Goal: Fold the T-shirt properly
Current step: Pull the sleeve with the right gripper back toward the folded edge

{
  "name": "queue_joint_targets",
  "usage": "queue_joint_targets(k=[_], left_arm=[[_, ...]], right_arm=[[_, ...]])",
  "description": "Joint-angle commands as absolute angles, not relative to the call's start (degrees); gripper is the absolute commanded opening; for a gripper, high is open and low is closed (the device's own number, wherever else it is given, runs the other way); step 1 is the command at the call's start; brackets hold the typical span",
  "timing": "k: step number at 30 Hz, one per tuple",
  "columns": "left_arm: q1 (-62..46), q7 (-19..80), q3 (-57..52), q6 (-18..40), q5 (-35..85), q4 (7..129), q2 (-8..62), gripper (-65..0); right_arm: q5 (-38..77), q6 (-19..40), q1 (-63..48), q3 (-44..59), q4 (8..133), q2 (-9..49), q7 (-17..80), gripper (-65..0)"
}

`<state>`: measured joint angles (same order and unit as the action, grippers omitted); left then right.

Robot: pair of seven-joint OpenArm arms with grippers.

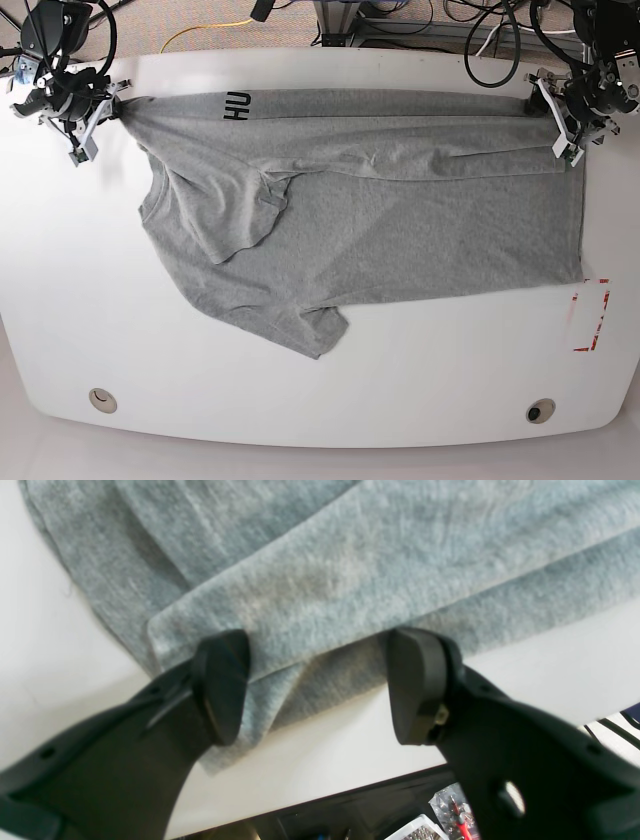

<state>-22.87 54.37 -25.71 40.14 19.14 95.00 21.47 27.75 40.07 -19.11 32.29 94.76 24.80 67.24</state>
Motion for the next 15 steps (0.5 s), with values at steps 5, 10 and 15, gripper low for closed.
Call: queue_joint_targets(k=[5, 10, 15], left_arm=[[-23.4, 56.7, -25.7, 40.0, 17.6, 94.9, 21.8, -24.9], [-23.3, 56.7, -25.7, 40.0, 17.6, 94.9, 21.8, -24.9], [-23.3, 56.7, -25.5, 40.0, 17.6, 94.9, 21.8, -24.9]], right_arm=[[29.1, 40.0, -18.9, 33.1, 97.7, 27.4, 67.4, -49.8], [34.2, 40.0, -20.1, 33.4, 103.4, 25.3, 71.6, -50.1], [35.0, 40.0, -20.4, 33.4, 109.0, 22.5, 72.5, -49.9]])
